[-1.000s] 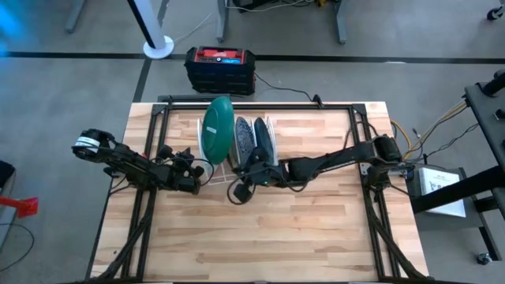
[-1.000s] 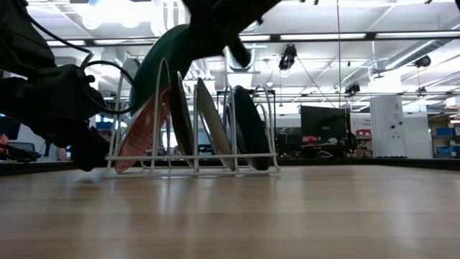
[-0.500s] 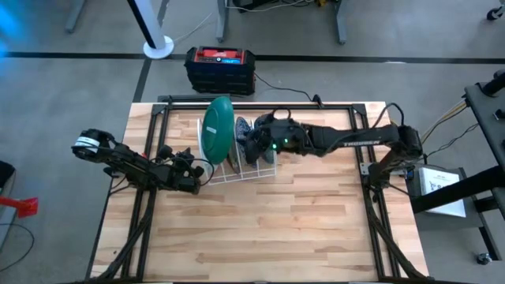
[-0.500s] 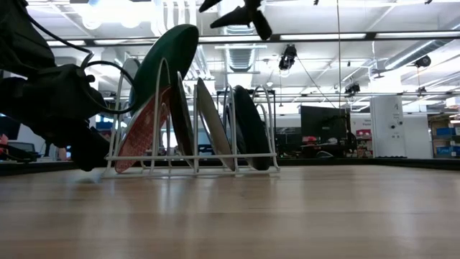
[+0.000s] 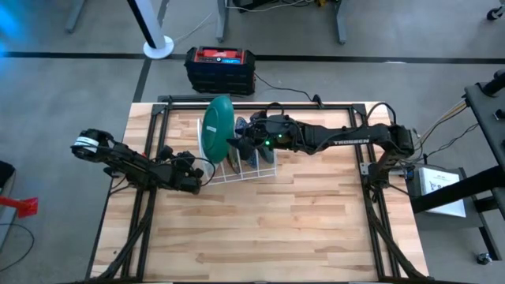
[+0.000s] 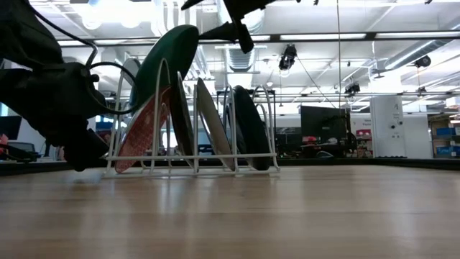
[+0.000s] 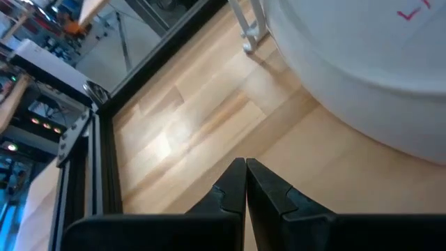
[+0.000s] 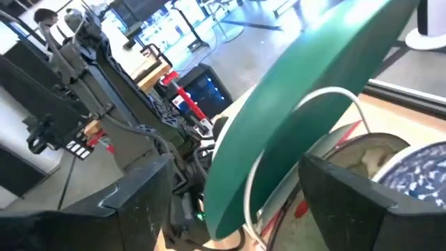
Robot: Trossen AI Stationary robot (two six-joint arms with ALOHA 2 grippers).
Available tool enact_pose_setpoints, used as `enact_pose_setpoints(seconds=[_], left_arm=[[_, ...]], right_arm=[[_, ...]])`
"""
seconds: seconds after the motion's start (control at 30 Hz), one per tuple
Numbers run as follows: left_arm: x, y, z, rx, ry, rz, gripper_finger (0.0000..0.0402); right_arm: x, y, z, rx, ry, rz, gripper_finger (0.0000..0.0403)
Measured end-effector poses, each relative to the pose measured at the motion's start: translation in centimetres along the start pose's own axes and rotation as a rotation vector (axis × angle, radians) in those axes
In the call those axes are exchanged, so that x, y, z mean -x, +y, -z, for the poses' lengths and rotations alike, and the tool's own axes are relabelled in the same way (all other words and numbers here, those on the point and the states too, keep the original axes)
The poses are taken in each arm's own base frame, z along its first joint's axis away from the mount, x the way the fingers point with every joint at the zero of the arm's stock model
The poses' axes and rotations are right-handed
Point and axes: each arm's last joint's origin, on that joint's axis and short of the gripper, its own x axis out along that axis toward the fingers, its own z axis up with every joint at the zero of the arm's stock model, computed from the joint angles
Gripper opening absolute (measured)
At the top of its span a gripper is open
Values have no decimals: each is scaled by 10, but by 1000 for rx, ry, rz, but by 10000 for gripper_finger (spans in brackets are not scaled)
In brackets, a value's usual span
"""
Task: Sort dishes
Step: Remove the dark green plate from the dish rack
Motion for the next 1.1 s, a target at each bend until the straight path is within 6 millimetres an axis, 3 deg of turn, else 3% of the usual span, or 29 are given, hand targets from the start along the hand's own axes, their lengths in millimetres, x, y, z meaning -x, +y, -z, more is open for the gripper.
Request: enact_pose_setpoints(seconds=[0.3,0.47,0.63,0.83,1.1], left_arm=[[0,0,0,13,19,6,0],[0,0,0,20,16,2,0],[-1,-1,1,17,17,-1,0],[-2,-2,4,12,17,-4,0],[-2,-3,3,19,15,0,0]], right_arm=[[0,-2,-3,47,-64,65,193],[-8,-8,-1,56,-61,72,129],[-20,-13,2,51,-66,31,93],[-29,-18,4,43,-61,-31,100],[-30,-19,6,15,-52,-28,184]])
